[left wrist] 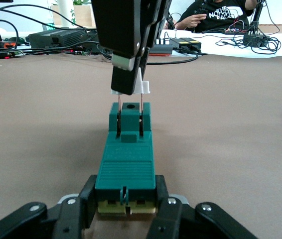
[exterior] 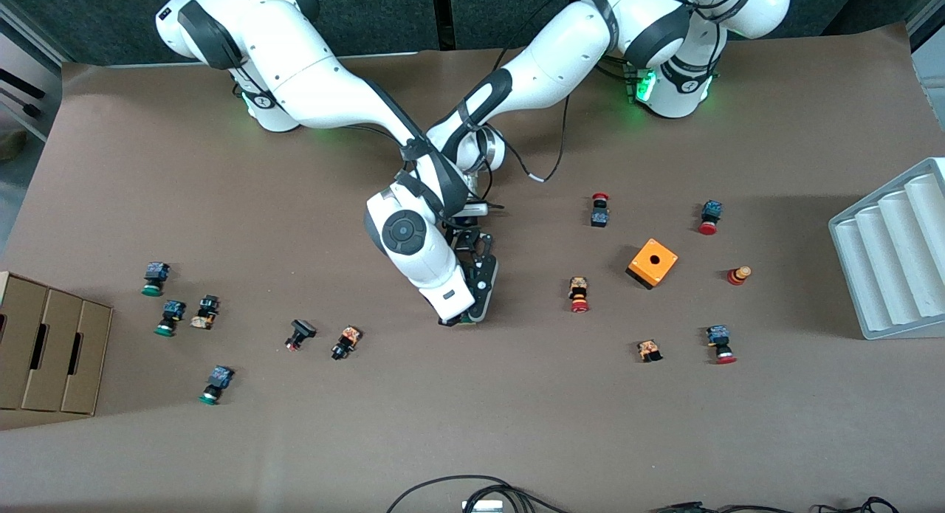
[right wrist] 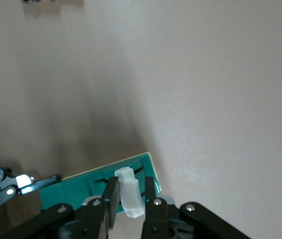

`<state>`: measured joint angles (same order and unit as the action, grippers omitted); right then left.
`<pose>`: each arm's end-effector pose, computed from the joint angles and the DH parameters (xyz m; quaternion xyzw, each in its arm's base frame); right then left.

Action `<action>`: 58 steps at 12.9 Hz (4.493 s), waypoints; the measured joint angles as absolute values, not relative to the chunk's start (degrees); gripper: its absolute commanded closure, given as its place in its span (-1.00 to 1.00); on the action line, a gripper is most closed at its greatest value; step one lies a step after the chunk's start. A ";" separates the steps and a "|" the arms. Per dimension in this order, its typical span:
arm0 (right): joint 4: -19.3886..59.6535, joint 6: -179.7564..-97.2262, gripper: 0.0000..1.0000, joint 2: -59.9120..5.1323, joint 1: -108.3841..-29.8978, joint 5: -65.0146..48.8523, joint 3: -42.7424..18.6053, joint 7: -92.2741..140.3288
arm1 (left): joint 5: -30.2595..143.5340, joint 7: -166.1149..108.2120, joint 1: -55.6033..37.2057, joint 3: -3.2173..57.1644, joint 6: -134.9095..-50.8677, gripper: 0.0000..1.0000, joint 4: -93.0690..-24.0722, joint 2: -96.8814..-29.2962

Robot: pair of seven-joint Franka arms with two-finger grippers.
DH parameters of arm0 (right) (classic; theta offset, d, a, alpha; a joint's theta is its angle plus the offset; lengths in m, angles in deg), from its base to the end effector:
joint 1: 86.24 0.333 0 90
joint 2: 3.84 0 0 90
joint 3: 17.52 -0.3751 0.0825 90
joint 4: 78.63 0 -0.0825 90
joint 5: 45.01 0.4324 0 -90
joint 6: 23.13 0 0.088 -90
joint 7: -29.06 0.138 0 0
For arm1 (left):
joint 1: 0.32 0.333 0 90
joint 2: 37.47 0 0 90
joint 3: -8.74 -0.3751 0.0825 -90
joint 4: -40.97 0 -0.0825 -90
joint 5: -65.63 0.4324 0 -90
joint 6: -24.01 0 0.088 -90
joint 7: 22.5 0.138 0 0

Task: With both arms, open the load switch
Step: 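Push the white handle down toward the base with the right gripper, then press the handle fully flat with the right gripper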

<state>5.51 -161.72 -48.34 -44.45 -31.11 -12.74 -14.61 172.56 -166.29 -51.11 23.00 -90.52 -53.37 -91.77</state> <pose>0.6449 0.5100 0.2183 -0.8007 -0.5895 -0.0920 0.0546 0.4074 -0.6255 0.0542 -0.8304 -0.0208 -0.5568 0.0054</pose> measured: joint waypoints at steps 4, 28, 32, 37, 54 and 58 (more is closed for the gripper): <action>5.61 -160.43 0.46 -47.90 -44.30 -31.11 -12.76 -14.39 | 172.58 -166.29 -51.11 23.00 -90.52 0.01 -53.38 -91.78; 8.60 -158.39 0.46 -44.94 -43.07 -31.11 -12.80 -12.55 | 172.69 -166.29 -51.11 23.00 -90.46 0.02 -53.41 -91.79; 9.66 -158.40 0.46 -44.19 -43.04 -31.11 -12.90 -12.51 | 172.71 -166.29 -51.12 23.00 -90.46 0.01 -53.41 -91.79; 10.91 -158.40 0.45 -43.59 -43.03 -31.11 -12.95 -12.45 | 172.73 -166.29 -51.12 23.00 -90.45 0.02 -53.41 -91.80; 12.32 -157.28 0.45 -43.08 -41.56 -31.11 -13.02 -9.94 | 172.75 -166.29 -51.12 23.00 -90.43 0.02 -53.42 -91.80; 12.47 -157.28 0.45 -43.11 -41.56 -31.11 -13.02 -9.84 | 172.76 -166.29 -51.12 23.00 -90.43 0.01 -53.42 -91.80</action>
<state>12.47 -157.28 -43.11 -41.56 -31.11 -13.02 -9.84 172.76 -166.29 -51.12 23.00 -90.43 -53.42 -91.80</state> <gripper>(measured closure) 0.727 0.507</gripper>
